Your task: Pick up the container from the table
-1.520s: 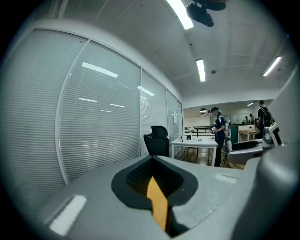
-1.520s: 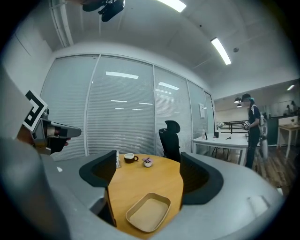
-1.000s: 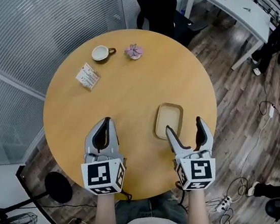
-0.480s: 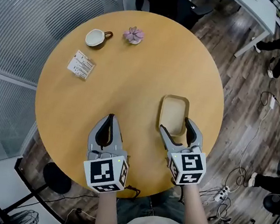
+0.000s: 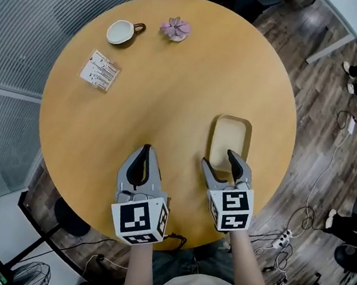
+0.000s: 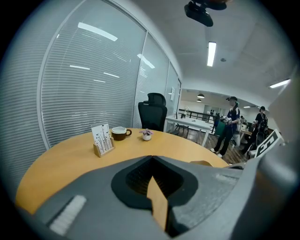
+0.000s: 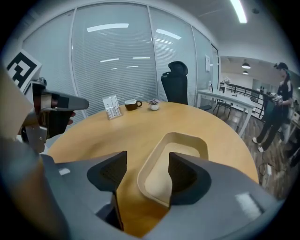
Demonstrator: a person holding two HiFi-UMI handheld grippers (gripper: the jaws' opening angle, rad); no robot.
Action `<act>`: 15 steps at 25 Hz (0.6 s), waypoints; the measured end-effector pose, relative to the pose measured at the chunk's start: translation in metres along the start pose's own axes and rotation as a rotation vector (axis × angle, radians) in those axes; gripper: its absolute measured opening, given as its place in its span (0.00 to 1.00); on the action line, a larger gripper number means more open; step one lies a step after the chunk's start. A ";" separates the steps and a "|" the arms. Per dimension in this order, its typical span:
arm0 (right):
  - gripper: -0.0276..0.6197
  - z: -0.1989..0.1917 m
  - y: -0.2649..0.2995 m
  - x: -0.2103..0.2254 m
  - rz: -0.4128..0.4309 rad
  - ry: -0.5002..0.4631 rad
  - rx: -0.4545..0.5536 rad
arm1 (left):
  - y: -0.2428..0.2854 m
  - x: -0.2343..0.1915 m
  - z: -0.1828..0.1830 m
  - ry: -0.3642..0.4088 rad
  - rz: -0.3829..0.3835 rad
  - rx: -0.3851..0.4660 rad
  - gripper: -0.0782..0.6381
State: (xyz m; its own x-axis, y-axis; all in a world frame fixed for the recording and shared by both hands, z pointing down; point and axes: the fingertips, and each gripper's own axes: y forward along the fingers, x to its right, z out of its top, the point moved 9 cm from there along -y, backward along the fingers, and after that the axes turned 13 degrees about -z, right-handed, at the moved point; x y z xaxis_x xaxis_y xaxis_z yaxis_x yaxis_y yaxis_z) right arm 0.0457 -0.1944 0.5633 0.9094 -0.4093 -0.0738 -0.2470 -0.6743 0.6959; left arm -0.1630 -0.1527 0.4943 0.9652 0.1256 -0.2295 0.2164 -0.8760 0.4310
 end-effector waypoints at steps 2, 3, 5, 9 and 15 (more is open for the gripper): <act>0.49 -0.004 0.006 -0.004 -0.007 -0.021 -0.038 | 0.003 -0.001 -0.004 -0.010 0.000 -0.006 0.11; 0.48 -0.006 0.008 -0.006 -0.010 -0.031 -0.052 | 0.005 -0.002 -0.005 -0.014 0.001 -0.009 0.11; 0.44 -0.009 0.011 -0.008 -0.014 -0.045 -0.070 | 0.006 -0.002 -0.008 -0.021 0.003 -0.018 0.11; 0.39 -0.011 0.015 -0.010 -0.020 -0.085 -0.108 | 0.008 -0.003 -0.013 -0.028 0.002 -0.030 0.11; 0.31 -0.011 0.020 -0.016 -0.036 -0.173 -0.158 | 0.011 -0.006 -0.017 -0.038 0.007 -0.044 0.11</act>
State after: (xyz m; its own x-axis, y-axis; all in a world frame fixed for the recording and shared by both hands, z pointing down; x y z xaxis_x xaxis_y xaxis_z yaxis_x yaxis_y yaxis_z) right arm 0.0301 -0.1945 0.5867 0.8425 -0.4953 -0.2119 -0.1479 -0.5909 0.7931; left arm -0.1639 -0.1549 0.5153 0.9606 0.1011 -0.2591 0.2168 -0.8555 0.4702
